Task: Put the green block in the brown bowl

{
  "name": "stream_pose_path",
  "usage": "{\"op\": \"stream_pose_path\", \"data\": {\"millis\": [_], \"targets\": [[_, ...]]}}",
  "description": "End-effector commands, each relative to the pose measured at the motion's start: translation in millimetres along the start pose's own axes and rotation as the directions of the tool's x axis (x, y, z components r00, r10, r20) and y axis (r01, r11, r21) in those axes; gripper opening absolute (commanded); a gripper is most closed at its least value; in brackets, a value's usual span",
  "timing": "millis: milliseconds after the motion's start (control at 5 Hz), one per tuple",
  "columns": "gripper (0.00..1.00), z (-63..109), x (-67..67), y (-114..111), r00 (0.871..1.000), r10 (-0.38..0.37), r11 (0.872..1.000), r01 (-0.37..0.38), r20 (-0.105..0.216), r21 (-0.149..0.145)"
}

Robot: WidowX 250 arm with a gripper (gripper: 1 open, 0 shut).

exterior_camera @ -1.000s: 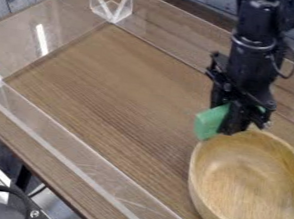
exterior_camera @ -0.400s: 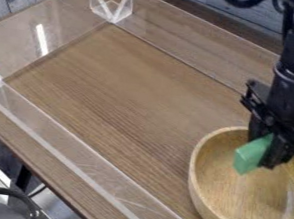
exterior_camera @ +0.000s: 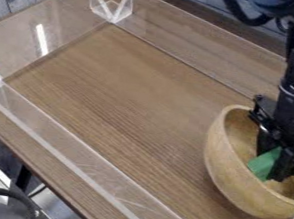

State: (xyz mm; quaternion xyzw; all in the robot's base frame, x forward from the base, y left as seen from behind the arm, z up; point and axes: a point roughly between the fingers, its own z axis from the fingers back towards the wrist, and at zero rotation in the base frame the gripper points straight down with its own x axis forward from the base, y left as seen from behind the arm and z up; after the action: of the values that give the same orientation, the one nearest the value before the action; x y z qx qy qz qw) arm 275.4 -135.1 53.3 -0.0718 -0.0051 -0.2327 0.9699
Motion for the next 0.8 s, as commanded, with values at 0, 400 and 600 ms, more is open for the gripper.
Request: {"op": "stream_pose_path", "data": {"millis": [0, 400, 600], "targets": [[0.0, 7.3, 6.2, 5.4, 1.0, -0.009, 1.0, 0.009, 0.025, -0.009], [0.0, 3.0, 5.2, 14.0, 1.0, -0.003, 1.0, 0.003, 0.019, -0.013], [0.0, -1.3, 4.1, 18.4, 1.0, 0.013, 1.0, -0.013, 0.015, -0.005]]}}
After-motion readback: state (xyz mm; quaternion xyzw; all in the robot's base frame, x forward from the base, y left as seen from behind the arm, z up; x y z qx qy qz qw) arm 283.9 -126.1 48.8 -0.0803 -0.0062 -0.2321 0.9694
